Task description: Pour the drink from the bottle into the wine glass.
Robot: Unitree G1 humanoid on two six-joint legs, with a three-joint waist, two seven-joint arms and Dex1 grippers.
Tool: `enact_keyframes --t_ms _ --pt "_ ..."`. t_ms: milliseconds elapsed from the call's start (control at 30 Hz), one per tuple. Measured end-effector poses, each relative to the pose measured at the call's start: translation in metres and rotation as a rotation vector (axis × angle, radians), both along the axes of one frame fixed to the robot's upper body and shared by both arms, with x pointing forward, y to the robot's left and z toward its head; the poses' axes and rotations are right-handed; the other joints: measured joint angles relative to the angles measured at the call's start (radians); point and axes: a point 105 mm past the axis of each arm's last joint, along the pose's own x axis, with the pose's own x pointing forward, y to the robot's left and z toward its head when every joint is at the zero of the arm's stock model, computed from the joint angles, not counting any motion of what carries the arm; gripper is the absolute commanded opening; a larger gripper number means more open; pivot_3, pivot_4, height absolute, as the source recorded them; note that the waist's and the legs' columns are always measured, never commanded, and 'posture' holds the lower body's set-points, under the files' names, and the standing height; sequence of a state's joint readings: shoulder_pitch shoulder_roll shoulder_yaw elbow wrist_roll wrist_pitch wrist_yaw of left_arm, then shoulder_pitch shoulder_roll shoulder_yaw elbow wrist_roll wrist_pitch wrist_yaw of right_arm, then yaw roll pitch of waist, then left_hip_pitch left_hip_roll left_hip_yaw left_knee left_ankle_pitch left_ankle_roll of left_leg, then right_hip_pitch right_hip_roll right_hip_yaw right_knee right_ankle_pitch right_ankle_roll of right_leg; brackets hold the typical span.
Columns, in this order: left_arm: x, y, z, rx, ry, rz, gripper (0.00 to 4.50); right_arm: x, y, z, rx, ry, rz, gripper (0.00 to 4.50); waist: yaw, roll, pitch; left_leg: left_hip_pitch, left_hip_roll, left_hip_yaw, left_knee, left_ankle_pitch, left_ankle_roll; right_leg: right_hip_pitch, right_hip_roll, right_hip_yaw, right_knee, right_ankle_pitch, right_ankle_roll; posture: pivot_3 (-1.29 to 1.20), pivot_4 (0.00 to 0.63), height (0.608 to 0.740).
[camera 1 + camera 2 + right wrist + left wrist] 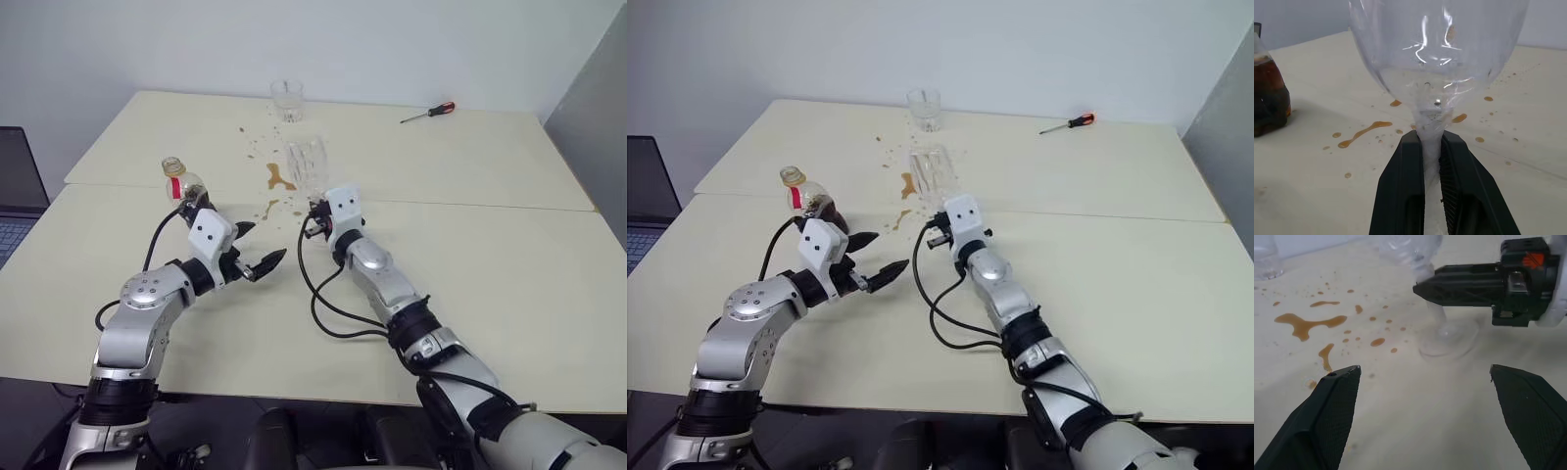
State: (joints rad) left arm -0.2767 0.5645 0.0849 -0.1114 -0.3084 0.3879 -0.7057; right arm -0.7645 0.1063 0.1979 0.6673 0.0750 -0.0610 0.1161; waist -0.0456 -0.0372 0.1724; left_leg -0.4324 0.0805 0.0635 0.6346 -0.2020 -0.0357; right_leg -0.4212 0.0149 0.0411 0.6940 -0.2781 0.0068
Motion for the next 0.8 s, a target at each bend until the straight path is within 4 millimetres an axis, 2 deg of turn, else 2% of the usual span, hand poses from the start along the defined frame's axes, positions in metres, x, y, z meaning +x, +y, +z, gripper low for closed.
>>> enact_keyframes --t_ms 133,467,567,667,800 --pt "0.004 0.003 -0.001 -0.003 0.003 0.015 4.5 -0.009 -0.011 -0.008 -0.013 -0.021 0.005 0.18 0.007 0.0 0.0 0.0 0.0 0.0 0.0 0.0 0.0 0.0 0.0 0.0 0.0 0.0 0.0 0.0 0.15 0.74" --pt "0.007 0.009 0.002 0.003 -0.02 0.048 4.5 -0.014 -0.01 -0.013 -0.079 0.021 0.067 0.18 0.007 -0.001 -0.001 0.004 0.0 0.0 0.001 0.001 0.0 0.001 0.0 0.0 0.003 0.0 0.0 0.0 0.15 0.74" --pt "0.008 0.012 0.006 0.0 -0.045 0.065 4.5 -0.015 -0.009 -0.017 -0.094 0.045 0.082 1.15 0.007 -0.002 -0.001 0.004 0.0 0.0 0.001 0.001 0.0 0.001 0.0 0.001 0.003 0.0 -0.001 0.0 0.15 0.74" --pt "0.01 0.019 0.01 -0.012 -0.071 0.104 4.5 -0.019 -0.011 -0.04 -0.124 0.13 0.088 2.14 0.007 -0.001 -0.001 0.002 0.0 0.0 0.001 0.001 0.0 0.0 0.0 0.001 0.003 0.0 -0.001 0.0 0.15 0.74" --pt "0.011 0.022 0.011 -0.035 -0.08 0.133 4.5 -0.018 -0.015 -0.036 -0.131 0.125 0.09 3.55 0.008 -0.001 -0.001 0.001 0.0 0.0 0.001 0.001 -0.001 -0.001 0.0 0.001 0.002 0.0 -0.001 0.0 0.15 0.74"
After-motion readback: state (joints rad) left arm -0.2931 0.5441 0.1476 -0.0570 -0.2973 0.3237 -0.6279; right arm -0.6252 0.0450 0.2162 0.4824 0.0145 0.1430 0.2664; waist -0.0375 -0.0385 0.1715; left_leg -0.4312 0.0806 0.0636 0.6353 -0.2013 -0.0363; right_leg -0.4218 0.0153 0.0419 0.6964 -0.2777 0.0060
